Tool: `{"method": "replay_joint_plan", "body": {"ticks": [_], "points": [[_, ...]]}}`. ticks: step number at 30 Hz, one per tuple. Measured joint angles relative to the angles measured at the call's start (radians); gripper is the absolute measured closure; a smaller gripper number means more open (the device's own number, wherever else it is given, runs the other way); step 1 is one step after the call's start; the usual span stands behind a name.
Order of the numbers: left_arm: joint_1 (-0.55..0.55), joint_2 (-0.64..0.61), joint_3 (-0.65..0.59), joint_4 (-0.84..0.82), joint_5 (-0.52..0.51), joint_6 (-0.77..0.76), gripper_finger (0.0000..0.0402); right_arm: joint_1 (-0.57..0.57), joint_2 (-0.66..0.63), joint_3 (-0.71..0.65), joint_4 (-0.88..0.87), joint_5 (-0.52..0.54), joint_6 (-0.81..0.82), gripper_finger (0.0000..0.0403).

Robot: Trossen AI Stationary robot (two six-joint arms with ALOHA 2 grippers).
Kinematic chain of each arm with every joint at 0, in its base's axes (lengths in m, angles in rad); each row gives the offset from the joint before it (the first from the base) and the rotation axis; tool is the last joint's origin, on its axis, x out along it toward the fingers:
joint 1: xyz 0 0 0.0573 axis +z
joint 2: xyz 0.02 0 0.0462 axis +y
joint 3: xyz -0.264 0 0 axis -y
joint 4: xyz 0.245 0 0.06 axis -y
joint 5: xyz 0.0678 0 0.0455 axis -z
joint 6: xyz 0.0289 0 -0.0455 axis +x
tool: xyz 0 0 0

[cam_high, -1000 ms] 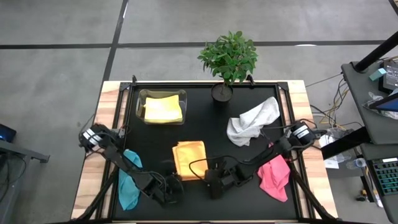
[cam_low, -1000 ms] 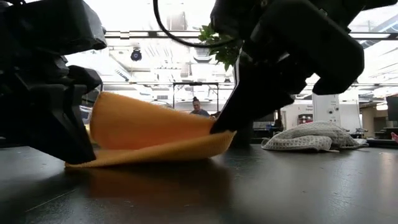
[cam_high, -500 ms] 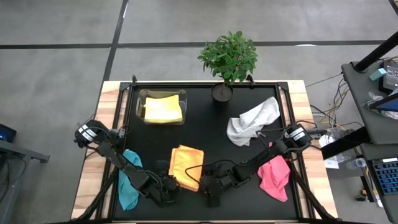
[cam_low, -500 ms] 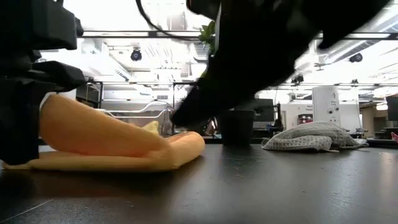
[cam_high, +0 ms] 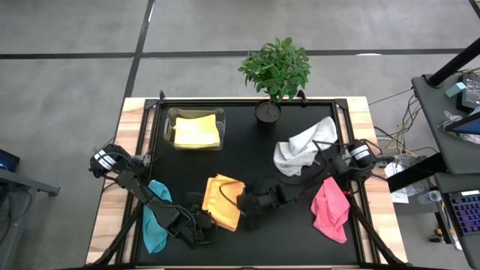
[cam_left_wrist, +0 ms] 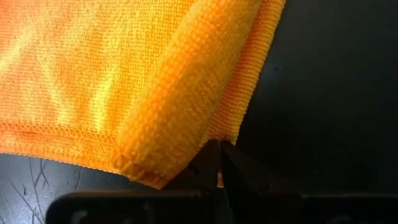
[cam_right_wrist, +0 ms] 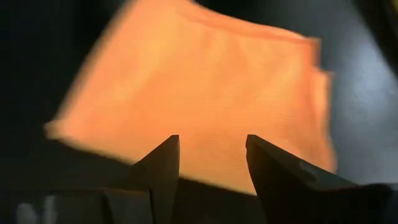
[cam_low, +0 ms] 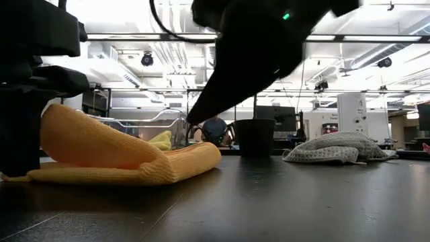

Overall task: Fold microfiber towels
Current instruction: Fold the orange towel

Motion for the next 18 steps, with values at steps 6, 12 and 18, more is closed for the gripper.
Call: {"method": "replay_joint_plan", "body": {"ticks": [6, 12, 18], "points": [[0.0, 0.0, 0.0, 0.002, -0.002, -0.022, 0.0398, -0.107, 0.0, -0.021, -0.01, 0.002, -0.011, 0.0241], [0.0, 0.0, 0.0, 0.004, -0.003, -0.022, 0.0398, -0.16, 0.0, -0.069, 0.012, -0.042, 0.015, 0.0254], [0.0, 0.0, 0.0, 0.007, -0.006, -0.023, 0.0398, -0.166, 0.0, -0.113, 0.038, -0.089, 0.058, 0.0278]]}}
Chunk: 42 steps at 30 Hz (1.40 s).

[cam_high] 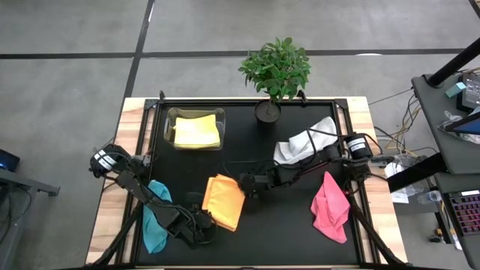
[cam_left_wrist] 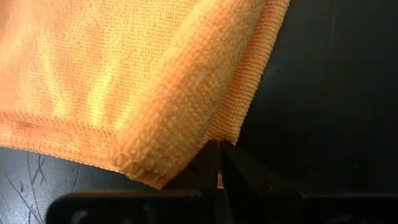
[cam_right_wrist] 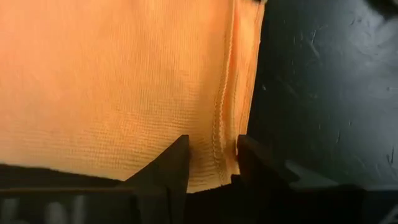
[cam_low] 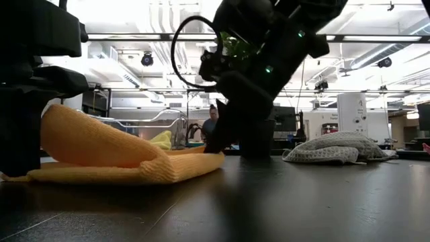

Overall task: Fold microfiber towels
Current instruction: Fold the orange towel

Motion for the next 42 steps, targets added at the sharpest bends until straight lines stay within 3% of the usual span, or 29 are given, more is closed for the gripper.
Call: {"method": "replay_joint_plan", "body": {"ticks": [9, 29, 42], "points": [[0.0, 0.0, 0.0, 0.001, 0.0, -0.003, 0.0398, 0.003, 0.0, -0.043, 0.056, -0.041, 0.0, 0.0387], [0.0, -0.003, -0.015, 0.013, -0.001, -0.05, 0.0398, 0.013, -0.077, -0.045, -0.106, -0.042, -0.033, 0.039], [0.002, -0.06, -0.042, 0.019, 0.013, -0.052, 0.0398, 0.013, -0.068, -0.047, -0.083, -0.041, -0.035, 0.039]]}}
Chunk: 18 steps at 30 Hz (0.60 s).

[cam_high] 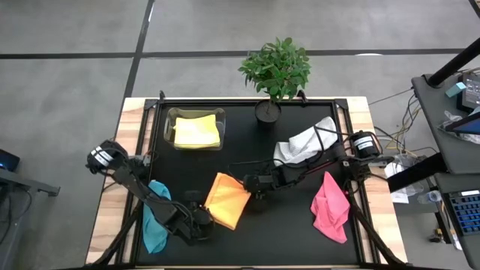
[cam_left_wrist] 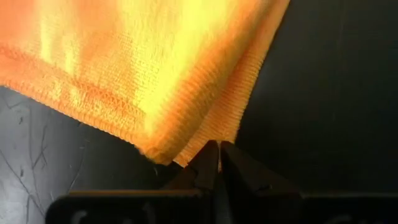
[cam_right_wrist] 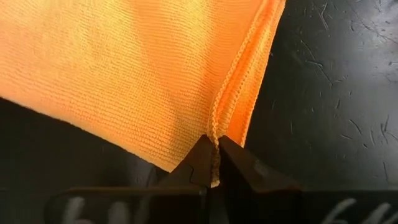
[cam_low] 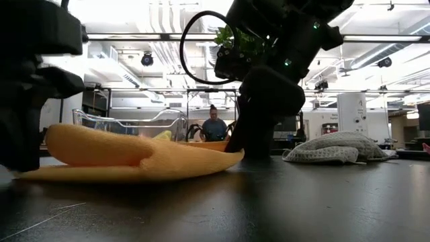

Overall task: Fold microfiber towels
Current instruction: Fold the orange towel

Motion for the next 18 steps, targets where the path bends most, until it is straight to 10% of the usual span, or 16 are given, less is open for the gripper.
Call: {"method": "replay_joint_plan", "body": {"ticks": [18], "points": [[-0.002, -0.154, 0.018, -0.034, 0.195, 0.003, 0.0295, 0.0, -0.061, 0.009, -0.06, 0.002, 0.011, 0.0246]]}}
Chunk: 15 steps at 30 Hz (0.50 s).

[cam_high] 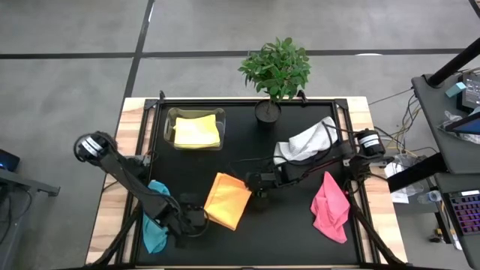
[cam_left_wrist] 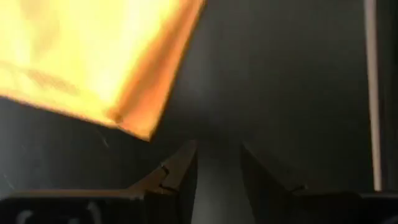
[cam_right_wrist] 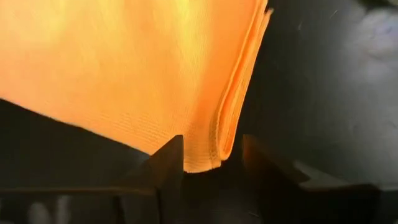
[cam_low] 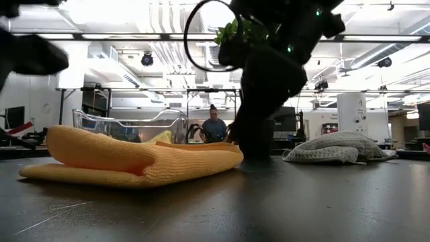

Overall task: Fold microfiber towels
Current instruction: Fold the orange towel

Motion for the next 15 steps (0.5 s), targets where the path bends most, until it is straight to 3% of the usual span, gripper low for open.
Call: {"method": "replay_joint_plan", "body": {"ticks": [3, 7, 10, 15], "points": [[0.001, -0.031, -0.004, 0.044, -0.147, 0.014, 0.0299, 0.01, -0.021, 0.0, 0.02, 0.033, 0.013, 0.0238], [0.012, -0.021, -0.042, 0.167, -0.328, 0.067, 0.0323, 0.045, -0.026, -0.027, 0.149, 0.168, -0.028, 0.0249], [0.028, 0.011, -0.078, 0.27, -0.332, 0.085, 0.0349, 0.053, -0.003, -0.08, 0.399, 0.175, -0.054, 0.0273], [0.034, 0.056, -0.112, 0.284, -0.317, 0.055, 0.0395, 0.046, 0.101, -0.144, 0.775, 0.177, -0.058, 0.0329]]}}
